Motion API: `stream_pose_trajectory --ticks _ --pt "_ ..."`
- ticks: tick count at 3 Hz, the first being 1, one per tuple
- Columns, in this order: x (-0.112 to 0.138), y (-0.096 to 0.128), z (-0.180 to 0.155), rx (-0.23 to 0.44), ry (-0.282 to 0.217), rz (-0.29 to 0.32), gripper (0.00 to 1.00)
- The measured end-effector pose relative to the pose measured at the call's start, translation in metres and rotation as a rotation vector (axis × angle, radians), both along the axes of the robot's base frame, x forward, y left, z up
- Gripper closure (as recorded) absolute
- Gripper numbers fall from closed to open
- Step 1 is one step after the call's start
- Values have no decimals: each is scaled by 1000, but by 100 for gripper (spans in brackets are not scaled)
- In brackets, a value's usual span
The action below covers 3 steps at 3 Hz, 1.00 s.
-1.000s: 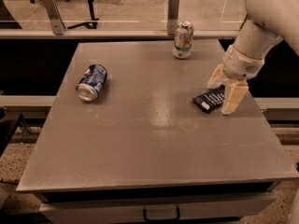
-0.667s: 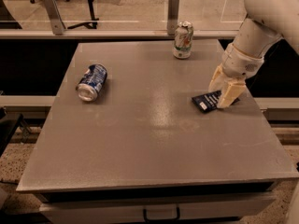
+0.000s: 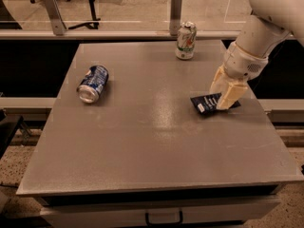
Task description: Pick rxbar blueberry
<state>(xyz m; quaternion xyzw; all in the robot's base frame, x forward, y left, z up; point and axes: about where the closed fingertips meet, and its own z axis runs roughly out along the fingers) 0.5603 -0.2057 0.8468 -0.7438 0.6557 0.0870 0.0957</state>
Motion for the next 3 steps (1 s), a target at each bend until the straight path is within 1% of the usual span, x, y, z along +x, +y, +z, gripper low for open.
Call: stream_pose_trajectory --ticks 1,2,3 --pt "-12 23 28 34 -9 -32 100" --pt "-17 58 76 83 -12 -76 100" --pt "-17 58 76 83 -12 -76 100"
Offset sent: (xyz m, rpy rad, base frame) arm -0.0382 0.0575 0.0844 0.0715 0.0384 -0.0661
